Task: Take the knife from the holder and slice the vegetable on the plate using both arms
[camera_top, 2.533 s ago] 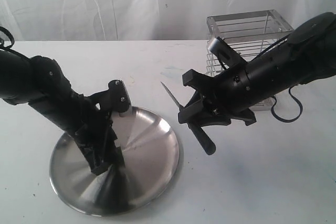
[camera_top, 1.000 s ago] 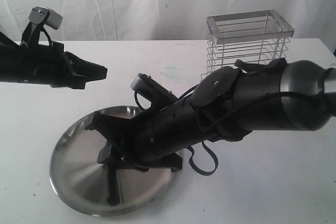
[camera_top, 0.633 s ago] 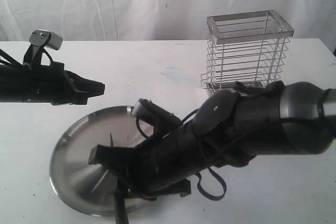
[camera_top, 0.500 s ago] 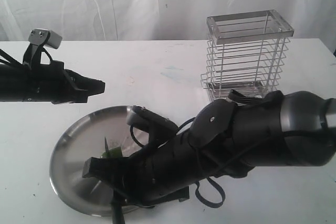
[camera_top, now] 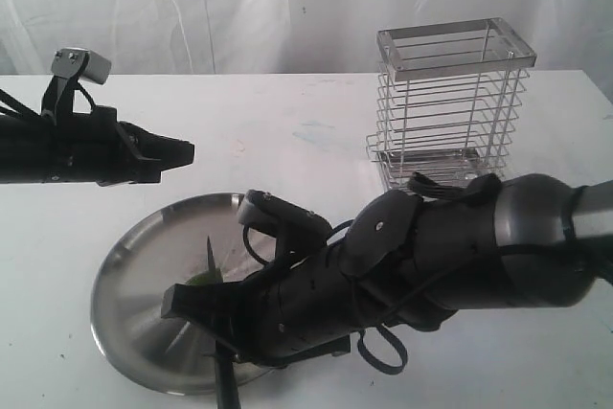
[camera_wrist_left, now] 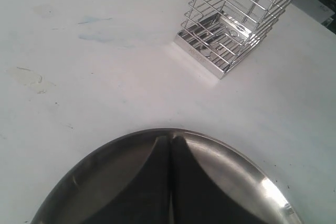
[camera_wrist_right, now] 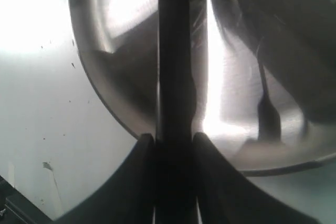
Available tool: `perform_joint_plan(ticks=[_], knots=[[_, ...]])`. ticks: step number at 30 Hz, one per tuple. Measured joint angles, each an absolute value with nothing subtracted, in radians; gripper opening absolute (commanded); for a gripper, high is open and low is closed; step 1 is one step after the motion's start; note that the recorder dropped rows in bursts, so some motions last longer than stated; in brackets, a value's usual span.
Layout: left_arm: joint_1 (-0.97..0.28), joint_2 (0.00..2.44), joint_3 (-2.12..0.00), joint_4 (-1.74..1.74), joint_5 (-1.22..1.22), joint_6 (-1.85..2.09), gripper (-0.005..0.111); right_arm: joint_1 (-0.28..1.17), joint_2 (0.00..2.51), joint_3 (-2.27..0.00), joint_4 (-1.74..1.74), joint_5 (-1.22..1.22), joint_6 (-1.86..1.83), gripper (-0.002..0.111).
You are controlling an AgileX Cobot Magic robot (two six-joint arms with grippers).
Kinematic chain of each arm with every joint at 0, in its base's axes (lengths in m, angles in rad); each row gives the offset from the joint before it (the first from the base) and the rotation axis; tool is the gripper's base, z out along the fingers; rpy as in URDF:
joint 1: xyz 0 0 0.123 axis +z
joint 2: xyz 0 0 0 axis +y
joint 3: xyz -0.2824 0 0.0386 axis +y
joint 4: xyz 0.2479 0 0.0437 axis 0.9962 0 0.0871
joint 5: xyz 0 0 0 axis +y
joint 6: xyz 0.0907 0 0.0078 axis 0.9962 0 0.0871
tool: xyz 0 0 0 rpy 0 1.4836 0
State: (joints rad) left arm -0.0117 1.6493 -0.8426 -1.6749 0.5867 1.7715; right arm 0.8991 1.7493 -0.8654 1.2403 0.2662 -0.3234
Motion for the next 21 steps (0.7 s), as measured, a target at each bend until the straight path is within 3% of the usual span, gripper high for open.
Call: perform_joint_plan(ticks=[21], knots=[[-0.012,1.649,-0.843,-1.675,0.587,1.773,0.0,0.899,1.72,-0.864,1.26,0.282,-0.337,0.0]])
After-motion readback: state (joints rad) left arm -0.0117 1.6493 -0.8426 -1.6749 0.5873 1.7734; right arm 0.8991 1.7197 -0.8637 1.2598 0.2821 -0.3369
